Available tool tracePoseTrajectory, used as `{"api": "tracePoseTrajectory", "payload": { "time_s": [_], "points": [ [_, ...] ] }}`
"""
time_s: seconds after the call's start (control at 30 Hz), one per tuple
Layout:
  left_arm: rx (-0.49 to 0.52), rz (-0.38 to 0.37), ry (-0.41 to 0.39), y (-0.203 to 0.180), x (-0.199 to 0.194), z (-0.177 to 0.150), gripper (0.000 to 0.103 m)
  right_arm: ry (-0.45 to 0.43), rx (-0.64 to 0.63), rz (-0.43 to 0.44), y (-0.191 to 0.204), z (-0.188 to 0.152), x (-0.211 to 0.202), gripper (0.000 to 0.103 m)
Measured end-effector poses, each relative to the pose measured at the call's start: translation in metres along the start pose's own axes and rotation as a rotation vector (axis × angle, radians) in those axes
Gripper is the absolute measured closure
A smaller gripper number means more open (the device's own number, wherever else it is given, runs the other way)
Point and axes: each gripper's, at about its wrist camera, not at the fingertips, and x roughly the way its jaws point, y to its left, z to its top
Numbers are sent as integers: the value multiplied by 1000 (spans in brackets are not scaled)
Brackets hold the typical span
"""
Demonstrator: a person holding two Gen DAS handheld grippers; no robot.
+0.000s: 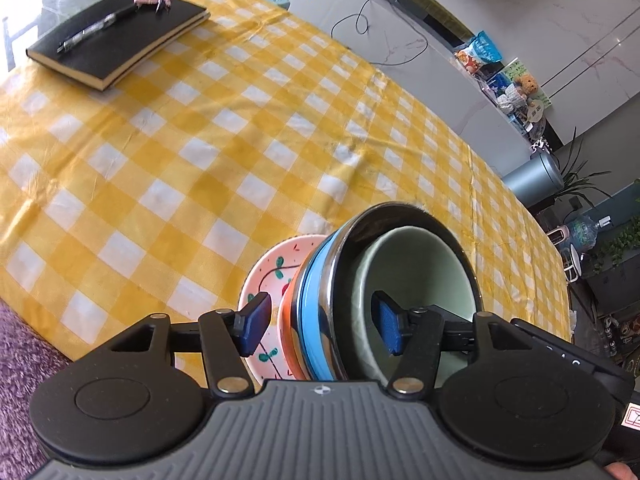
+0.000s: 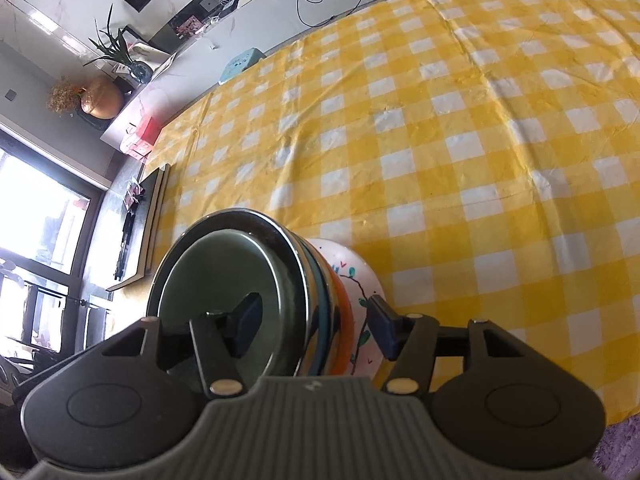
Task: Organize plates and bowls
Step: 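Lower the nested bowls with both grippers onto the Fruity plate stack, then open both grippers to release the bowl stack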
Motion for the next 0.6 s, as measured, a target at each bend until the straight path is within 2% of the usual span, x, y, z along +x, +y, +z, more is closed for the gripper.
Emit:
{"api": "tracePoseTrajectory", "payload": {
  "time_s": [0.17, 0.37, 0.6],
  "points": [
    [62, 8, -64, -7, -17, -2, 35, -71, -55, -12, 2, -2, -16, 41],
    [185, 25, -207, -26, -47, -13, 35, -162, -130, -51, -1, -9, -43, 39],
    [423, 25, -385, -69, -79, -43, 36, -271, -240, -117, -9, -26, -81, 34]
  ]
}}
